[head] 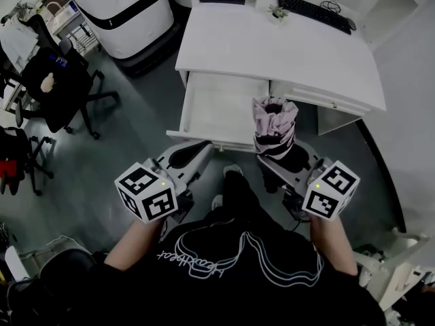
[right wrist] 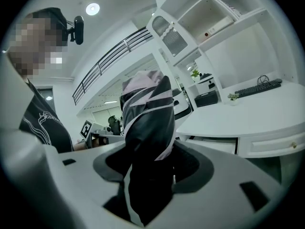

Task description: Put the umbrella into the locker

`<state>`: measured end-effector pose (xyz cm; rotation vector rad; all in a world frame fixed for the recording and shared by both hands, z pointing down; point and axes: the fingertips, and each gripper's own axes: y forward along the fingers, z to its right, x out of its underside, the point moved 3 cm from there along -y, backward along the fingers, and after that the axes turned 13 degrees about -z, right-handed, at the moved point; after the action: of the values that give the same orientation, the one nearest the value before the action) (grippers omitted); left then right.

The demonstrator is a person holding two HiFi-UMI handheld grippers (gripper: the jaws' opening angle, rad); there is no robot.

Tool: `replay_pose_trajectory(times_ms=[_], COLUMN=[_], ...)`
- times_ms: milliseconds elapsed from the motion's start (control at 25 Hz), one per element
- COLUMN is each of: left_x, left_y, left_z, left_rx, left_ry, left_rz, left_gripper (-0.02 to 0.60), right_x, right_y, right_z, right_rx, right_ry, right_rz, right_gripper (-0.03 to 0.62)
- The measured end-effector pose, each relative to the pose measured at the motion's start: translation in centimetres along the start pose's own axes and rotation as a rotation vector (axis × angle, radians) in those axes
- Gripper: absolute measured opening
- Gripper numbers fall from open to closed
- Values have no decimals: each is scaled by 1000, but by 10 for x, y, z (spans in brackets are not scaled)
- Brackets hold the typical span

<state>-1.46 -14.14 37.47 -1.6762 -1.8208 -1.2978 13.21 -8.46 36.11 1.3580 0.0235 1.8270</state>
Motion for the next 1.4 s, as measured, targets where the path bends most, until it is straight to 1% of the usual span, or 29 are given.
replay_pose_trajectory(times_ms=[160, 280, 440, 560, 680, 920, 1120, 1240, 1400], left_x=[-10, -19, -30, -37, -47, -54, -48, -47, -43], left_y=[6, 11, 15, 17, 15, 6, 4, 1, -8], left_z=[-13, -26, -46, -56, -69, -98, -120, -130, -140], left_rx=[-40, -74, -110, -140, -179, -250, -285, -306, -337], left_ry=[-22, -45, -84, -105, -120, -170, -225, -239, -261], left_rz=[5, 16, 33, 38, 47, 73, 82, 79, 79], left_gripper=[6, 6, 6, 6, 6, 6, 6, 6, 6], right_x=[-17, -28, -39, -43, -43, -21, 5, 22, 47], right_y=[23, 45, 78, 101, 127, 182, 216, 239, 267], right_z=[21, 39, 63, 79, 93, 118, 143, 159, 177], right_rx=[-30, -44, -60, -55, -70, -71, -52, -48, -21], right_ry=[-36, -75, -99, -157, -208, -290, -364, -374, -406], right_rz=[-50, -111, -188, -252, -308, -457, -589, -661, -750], right_gripper=[250, 252, 250, 250, 250, 250, 252, 251, 252])
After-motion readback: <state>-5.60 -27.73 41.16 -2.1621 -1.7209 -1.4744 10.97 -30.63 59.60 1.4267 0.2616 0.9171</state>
